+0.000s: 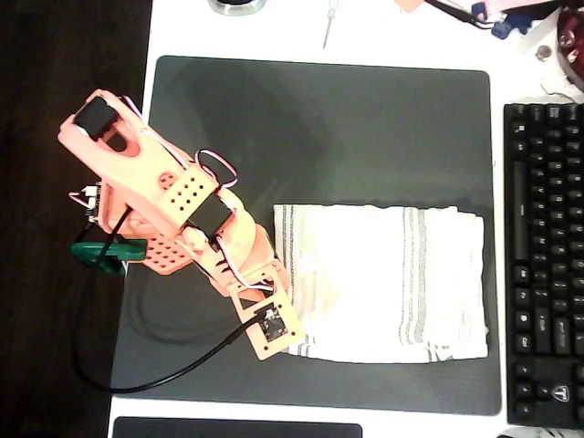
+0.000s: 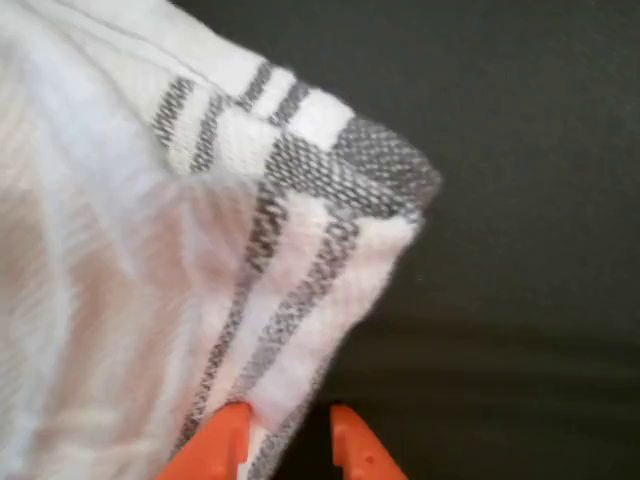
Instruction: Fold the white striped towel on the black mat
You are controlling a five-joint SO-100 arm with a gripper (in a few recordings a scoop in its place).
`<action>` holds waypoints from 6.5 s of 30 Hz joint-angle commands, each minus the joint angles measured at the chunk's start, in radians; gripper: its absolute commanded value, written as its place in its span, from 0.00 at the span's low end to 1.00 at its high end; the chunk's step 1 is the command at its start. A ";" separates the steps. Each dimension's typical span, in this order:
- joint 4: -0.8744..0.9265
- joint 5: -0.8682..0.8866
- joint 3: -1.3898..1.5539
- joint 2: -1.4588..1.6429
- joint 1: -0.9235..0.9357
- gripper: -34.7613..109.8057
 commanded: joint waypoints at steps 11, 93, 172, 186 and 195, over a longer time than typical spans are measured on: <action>-0.091 0.106 0.031 -0.103 -0.152 0.25; 0.299 0.003 -1.333 -0.945 -0.541 0.29; 0.166 -0.328 -0.581 -0.103 -0.512 0.24; 0.172 -0.341 -0.110 0.284 -0.551 0.24; 0.249 -0.342 0.064 0.488 -0.569 0.24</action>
